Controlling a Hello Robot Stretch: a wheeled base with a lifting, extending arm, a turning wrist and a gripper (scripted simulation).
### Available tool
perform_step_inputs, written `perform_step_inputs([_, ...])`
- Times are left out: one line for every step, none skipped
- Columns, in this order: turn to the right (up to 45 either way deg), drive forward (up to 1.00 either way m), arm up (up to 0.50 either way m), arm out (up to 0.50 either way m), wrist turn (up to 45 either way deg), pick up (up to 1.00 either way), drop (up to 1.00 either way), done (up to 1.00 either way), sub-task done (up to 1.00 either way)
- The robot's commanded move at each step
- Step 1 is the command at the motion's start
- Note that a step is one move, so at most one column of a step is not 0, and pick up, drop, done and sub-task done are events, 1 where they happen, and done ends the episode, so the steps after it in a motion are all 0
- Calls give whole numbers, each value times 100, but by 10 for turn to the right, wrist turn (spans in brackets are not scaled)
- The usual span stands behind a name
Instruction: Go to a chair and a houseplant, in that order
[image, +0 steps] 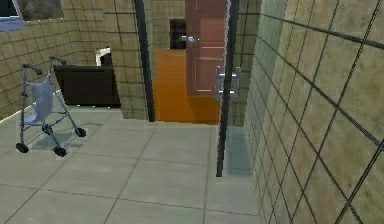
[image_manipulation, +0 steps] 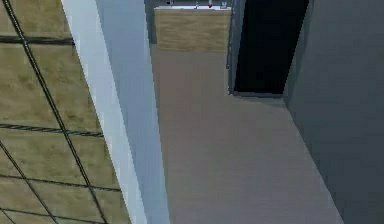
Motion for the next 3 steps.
perform_step_inputs([-90,0,0,0,0,0,0,0,0])
perform_step_inputs([0,100,0,0,0,0,0,0,0])
perform_step_inputs([0,35,0,0,0,0,0,0,0])
